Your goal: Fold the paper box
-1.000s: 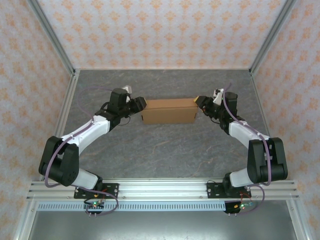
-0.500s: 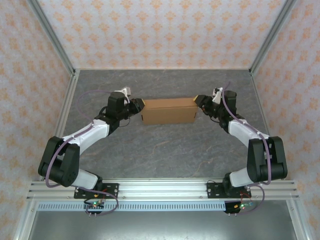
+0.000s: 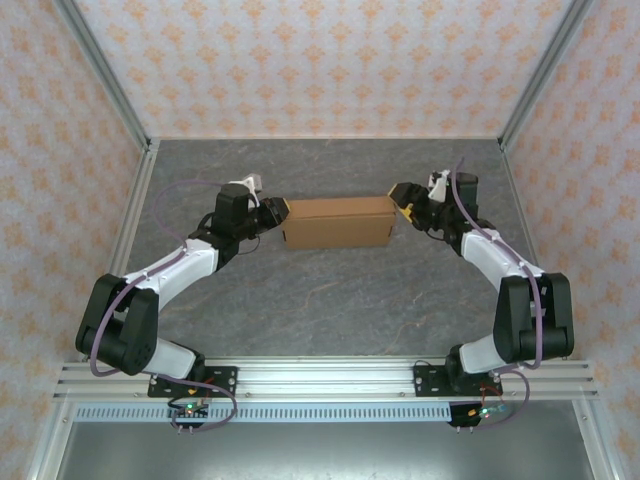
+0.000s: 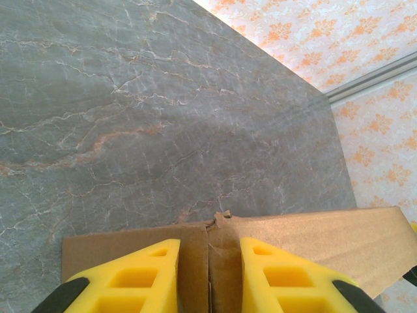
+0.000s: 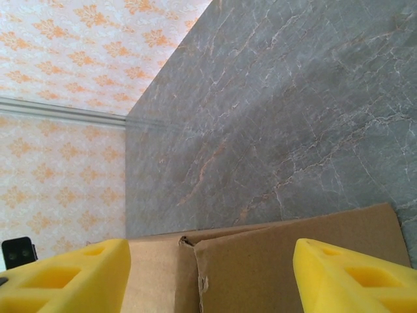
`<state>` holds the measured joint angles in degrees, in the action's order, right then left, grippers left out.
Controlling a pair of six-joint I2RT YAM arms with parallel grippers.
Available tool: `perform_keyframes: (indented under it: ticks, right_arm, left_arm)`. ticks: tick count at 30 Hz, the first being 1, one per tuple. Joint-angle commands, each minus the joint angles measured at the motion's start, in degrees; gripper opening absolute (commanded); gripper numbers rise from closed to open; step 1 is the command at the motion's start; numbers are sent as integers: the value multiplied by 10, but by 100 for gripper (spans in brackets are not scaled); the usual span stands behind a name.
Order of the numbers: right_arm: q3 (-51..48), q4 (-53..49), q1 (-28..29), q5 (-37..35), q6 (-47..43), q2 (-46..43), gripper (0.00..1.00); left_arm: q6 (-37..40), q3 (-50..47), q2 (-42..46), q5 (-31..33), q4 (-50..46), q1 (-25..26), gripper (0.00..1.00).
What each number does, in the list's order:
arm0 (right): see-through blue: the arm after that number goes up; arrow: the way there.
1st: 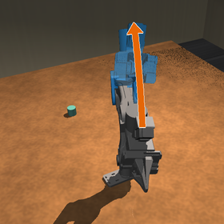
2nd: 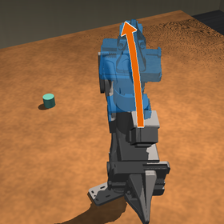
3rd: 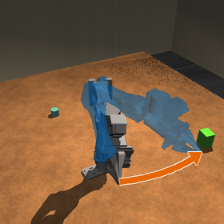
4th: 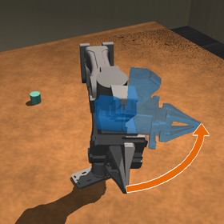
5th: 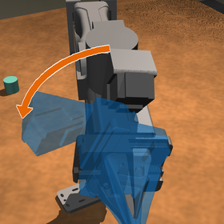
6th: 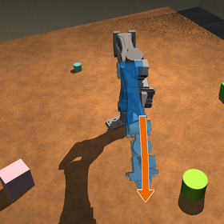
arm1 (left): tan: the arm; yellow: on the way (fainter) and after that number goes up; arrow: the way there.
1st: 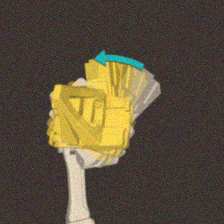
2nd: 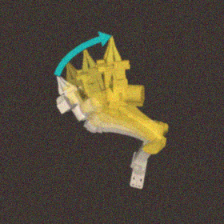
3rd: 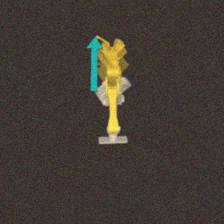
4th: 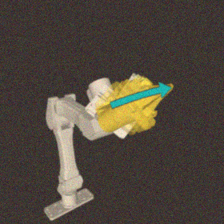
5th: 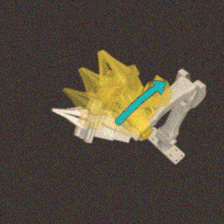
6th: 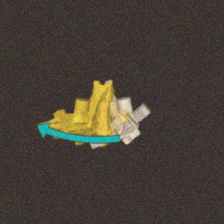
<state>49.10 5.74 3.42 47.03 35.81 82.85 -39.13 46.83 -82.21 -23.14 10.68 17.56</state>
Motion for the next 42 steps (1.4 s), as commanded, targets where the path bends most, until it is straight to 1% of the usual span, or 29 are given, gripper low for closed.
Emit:
perform_keyframes:
  ticks: [1, 4, 12, 16, 21, 25, 31, 36, 42]
  right_arm:
    - [13, -31, -8, 28, -13, -19, 68]
    - [8, -41, -8, 41, -25, -13, 68]
    - [-26, -15, -8, 54, -22, -1, 50]
    - [-53, 17, -8, 56, -14, 12, 42]
    - [-87, 76, -8, 54, 5, 29, 36]
    - [-118, 130, -8, 54, 16, 42, 34]
    - [-137, 172, -8, 47, 28, 66, 28]
    - [-125, 169, -9, 39, 43, 60, 26]
    - [-96, 113, -7, 27, 23, 18, 38]
  left_arm:
    - [19, -13, -17, 31, -117, -2, 26]
    - [20, -11, -16, 31, -119, -1, 26]
    - [18, -11, -13, 33, -119, 1, 26]
    - [18, -14, -15, 32, -118, 3, 26]
    - [16, -17, -20, 30, -117, 5, 26]
    - [15, -18, -21, 31, -116, 7, 26]
    - [14, -27, -28, 29, -111, 7, 27]
    - [9, -27, -21, 28, -109, 7, 26]
    - [7, -11, -1, 29, -122, 13, 27]
